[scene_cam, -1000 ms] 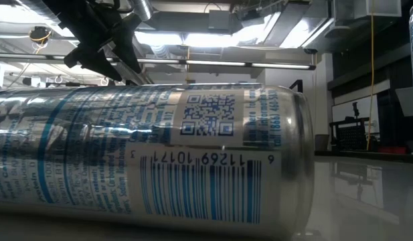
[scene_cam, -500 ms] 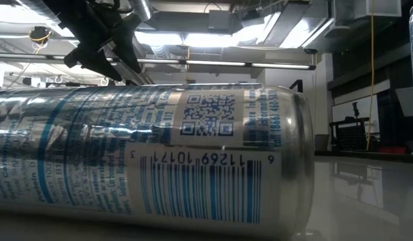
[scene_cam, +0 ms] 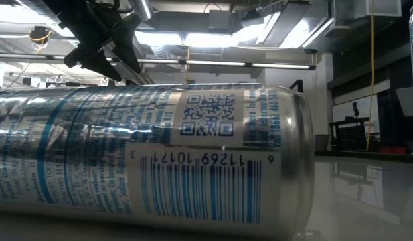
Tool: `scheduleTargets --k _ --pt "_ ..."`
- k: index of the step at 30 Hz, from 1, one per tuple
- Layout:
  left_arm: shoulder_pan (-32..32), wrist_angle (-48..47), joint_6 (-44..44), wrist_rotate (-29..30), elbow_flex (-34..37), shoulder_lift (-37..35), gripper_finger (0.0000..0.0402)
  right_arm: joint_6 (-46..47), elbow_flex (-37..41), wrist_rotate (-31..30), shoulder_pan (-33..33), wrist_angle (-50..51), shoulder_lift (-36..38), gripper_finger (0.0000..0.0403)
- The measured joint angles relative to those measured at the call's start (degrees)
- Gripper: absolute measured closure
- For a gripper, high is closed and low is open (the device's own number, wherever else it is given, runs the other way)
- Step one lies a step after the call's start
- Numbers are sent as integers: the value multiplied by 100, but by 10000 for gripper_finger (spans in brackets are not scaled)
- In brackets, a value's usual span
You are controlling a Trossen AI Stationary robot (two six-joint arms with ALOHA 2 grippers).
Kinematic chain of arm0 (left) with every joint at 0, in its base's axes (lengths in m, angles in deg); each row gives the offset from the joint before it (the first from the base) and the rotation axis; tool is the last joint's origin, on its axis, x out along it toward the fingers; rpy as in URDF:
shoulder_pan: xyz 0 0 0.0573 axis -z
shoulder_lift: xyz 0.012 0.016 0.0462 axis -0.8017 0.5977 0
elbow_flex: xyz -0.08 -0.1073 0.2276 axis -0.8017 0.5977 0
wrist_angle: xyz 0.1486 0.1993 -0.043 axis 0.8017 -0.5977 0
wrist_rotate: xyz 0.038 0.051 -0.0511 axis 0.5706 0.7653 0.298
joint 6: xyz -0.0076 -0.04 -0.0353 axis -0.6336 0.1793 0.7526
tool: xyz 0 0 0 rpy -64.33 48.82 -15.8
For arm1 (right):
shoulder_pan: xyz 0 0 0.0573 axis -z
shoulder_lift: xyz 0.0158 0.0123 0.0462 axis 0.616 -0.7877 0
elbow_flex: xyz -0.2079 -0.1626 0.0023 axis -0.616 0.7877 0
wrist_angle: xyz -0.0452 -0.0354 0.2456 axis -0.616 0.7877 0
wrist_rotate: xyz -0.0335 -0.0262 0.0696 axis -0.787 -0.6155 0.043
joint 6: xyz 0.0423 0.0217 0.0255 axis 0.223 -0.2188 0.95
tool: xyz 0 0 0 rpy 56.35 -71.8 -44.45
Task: Place canned beverage on shelf
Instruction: Put the white blue soda can on the shelf
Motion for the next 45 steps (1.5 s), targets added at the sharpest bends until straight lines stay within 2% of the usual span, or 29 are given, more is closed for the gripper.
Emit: scheduleTargets --k 9,18,28,36,45 --pt "2 4 0 0 0 1 138 -704 -22 -330 182 9 154 165" --pt "2 11 1 4 0 -1 138 -2262 -26 -1124 756 20 658 163" --pt "0 11 0 6 0 1 138 -5195 -26 -1306 2032 -45 1100 162" --pt "2 15 0 41 0 1 138 -7920 -26 -1383 3344 -1080 1324 162" --pt "-2 13 -2 280 0 -2 138 -10841 -26 -380 5035 -2146 1346 162"
